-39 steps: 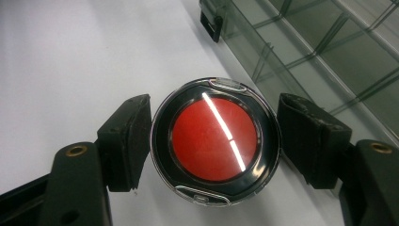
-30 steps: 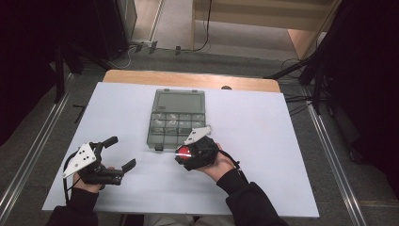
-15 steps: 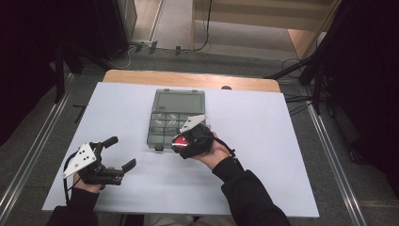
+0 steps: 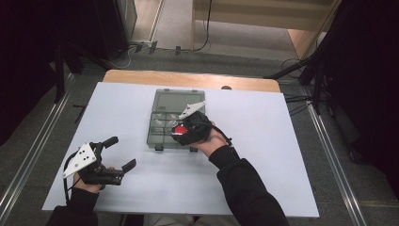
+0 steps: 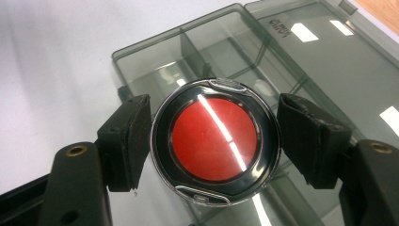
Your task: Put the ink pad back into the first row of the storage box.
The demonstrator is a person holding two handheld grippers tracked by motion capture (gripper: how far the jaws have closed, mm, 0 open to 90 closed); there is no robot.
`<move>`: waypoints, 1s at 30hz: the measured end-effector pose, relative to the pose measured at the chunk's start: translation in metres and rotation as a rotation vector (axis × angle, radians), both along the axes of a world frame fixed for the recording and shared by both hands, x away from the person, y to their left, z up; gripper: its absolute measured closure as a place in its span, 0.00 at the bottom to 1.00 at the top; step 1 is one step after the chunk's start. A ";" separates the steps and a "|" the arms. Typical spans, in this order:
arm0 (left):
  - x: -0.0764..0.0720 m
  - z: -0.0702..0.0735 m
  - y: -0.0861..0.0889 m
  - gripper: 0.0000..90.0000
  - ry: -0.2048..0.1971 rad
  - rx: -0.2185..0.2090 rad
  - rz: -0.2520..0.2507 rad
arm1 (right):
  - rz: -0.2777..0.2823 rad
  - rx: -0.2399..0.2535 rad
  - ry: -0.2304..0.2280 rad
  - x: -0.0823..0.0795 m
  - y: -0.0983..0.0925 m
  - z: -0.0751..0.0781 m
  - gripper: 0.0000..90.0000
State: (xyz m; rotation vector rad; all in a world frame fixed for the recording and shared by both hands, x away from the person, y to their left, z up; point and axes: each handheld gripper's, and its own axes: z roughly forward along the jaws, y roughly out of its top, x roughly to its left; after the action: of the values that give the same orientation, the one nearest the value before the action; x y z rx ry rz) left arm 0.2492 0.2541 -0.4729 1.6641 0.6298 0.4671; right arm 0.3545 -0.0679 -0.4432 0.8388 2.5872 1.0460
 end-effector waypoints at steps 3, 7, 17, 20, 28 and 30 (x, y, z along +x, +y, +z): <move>0.000 0.000 0.000 0.00 0.001 0.000 -0.001 | -0.003 -0.003 0.007 0.004 0.000 0.000 0.34; 0.000 0.000 0.000 0.00 0.001 -0.002 -0.001 | -0.014 -0.013 0.017 0.014 0.000 0.000 0.34; 0.000 0.000 0.000 0.00 0.000 -0.002 -0.002 | -0.045 -0.037 0.024 0.035 0.004 -0.004 0.34; 0.000 0.000 0.000 0.00 0.003 -0.002 -0.003 | -0.051 -0.059 0.024 0.040 0.005 -0.004 0.34; 0.000 0.000 0.000 0.00 0.003 -0.003 -0.004 | -0.099 -0.061 0.049 0.057 0.005 -0.008 0.34; 0.000 0.000 0.000 0.00 0.004 -0.003 -0.004 | -0.103 -0.044 0.063 0.059 0.005 -0.010 0.34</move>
State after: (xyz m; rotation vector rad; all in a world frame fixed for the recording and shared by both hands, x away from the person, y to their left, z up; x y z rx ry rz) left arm 0.2492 0.2541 -0.4730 1.6634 0.6300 0.4592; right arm 0.4138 -0.0634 -0.4536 0.9976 2.5774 0.9452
